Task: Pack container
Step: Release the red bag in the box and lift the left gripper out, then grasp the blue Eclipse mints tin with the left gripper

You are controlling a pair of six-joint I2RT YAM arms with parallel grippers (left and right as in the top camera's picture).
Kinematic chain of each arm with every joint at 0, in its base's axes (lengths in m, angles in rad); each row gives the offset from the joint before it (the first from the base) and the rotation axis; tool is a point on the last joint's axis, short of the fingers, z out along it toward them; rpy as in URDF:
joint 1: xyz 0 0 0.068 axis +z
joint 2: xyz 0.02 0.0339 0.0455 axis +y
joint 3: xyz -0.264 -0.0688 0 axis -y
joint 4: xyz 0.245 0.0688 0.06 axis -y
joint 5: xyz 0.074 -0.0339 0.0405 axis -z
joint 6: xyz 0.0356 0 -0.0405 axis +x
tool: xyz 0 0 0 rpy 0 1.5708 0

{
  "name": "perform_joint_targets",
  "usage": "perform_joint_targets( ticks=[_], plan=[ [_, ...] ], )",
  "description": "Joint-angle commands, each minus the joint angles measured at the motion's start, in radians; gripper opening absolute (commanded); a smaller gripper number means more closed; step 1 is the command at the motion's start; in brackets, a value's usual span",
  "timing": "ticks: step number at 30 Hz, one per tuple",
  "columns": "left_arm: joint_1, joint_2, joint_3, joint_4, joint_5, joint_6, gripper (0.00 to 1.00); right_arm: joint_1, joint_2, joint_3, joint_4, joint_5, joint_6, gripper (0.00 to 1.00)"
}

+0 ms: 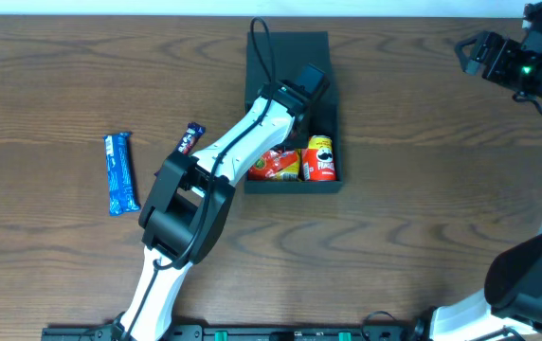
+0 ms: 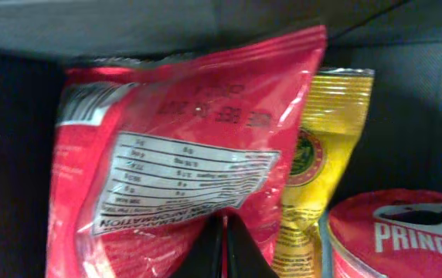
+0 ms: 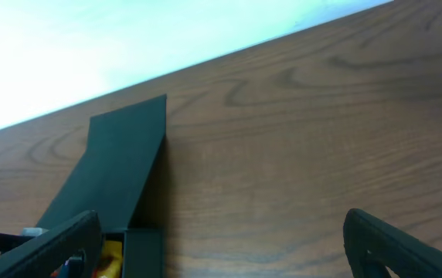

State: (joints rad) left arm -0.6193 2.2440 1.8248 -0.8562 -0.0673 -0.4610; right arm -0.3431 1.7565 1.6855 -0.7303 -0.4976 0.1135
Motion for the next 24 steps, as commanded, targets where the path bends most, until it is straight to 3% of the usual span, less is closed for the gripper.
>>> perform_joint_targets(
  ticks=[1,6,8,11,15,22,24],
  plan=[
    [0.003,0.009,0.019,0.004,0.018,0.089,0.06,-0.007,-0.018,0.001,0.009,-0.008,-0.014,0.99],
    [0.004,-0.136,0.079,0.009,0.002,0.102,0.06,-0.007,-0.018,0.001,0.008,-0.008,-0.014,0.99],
    [0.004,-0.183,0.079,0.003,-0.067,0.101,0.06,-0.007,-0.018,0.001,0.007,-0.008,-0.014,0.99],
    [0.008,-0.205,0.079,-0.019,-0.165,0.098,0.06,-0.007,-0.018,0.001,0.005,-0.008,-0.014,0.99],
    [0.034,-0.204,0.055,-0.054,-0.176,0.036,0.06,-0.007,-0.018,0.001,0.004,-0.008,-0.014,0.99],
    [0.163,-0.204,0.043,-0.105,-0.179,0.008,0.06,-0.007,-0.018,0.001,0.005,-0.008,-0.014,0.99],
    [0.222,-0.204,0.042,-0.117,-0.160,0.051,0.06,-0.007,-0.018,0.001,0.005,-0.008,-0.014,0.99]
  ],
)
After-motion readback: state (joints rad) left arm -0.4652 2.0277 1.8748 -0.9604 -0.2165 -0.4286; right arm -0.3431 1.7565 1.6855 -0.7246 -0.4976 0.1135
